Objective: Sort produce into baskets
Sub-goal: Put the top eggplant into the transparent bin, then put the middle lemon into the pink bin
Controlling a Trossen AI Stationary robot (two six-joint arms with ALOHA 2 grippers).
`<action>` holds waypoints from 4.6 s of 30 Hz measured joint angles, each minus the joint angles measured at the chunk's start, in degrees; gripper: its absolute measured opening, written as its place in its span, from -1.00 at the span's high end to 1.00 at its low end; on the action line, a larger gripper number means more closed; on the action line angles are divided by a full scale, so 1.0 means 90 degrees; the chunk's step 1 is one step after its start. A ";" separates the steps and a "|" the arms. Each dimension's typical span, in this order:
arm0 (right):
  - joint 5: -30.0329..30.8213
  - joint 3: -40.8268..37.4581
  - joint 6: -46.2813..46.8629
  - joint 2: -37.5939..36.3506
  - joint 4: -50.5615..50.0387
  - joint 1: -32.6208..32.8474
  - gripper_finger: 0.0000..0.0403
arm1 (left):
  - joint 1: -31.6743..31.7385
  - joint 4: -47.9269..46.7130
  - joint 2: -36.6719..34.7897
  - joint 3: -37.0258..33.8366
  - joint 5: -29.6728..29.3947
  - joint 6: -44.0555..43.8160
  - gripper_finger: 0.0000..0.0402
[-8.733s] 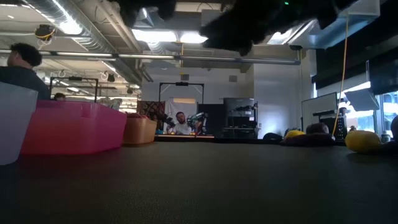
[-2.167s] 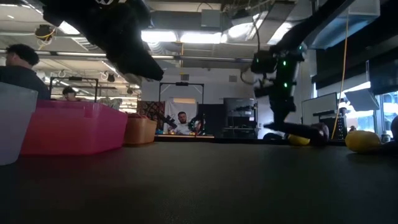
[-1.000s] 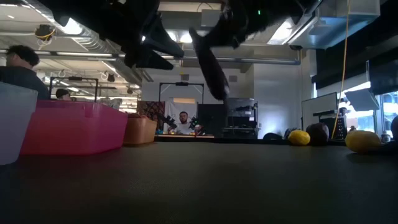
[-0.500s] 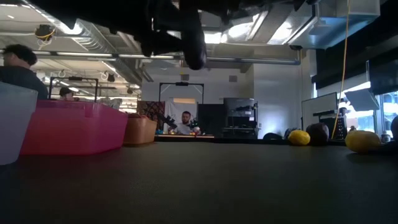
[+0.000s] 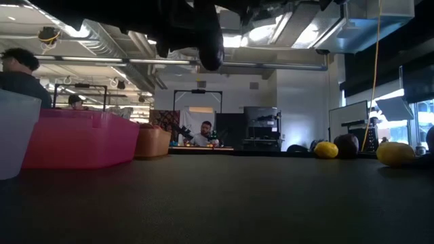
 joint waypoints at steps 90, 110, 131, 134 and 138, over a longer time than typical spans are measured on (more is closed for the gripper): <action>-0.0325 -0.0457 0.1144 -0.1484 -0.5104 -0.0005 -0.02 | -0.4997 -0.9999 0.1026 0.1447 0.3874 -0.9045 -0.30; 0.0123 -0.0334 0.1041 -0.1788 -0.6134 -0.0007 -0.02 | -0.4245 -0.9908 -0.0438 0.1571 0.3461 -0.9022 -0.32; 0.1424 -0.0091 0.5028 -0.2714 -1.0571 -0.0063 -0.02 | -0.2914 -0.8504 -0.1161 0.1574 -0.1130 -0.5815 -0.32; 0.1469 -0.0190 0.5269 -0.2710 -1.0556 -0.0063 -0.04 | -0.2729 -0.8382 -0.1158 0.1572 -0.1330 -0.5550 -0.32; 0.1422 -0.0498 0.5539 -0.2710 -1.0595 -0.0250 -0.23 | -0.2517 -0.8151 -0.1158 0.1574 -0.1362 -0.5145 -0.32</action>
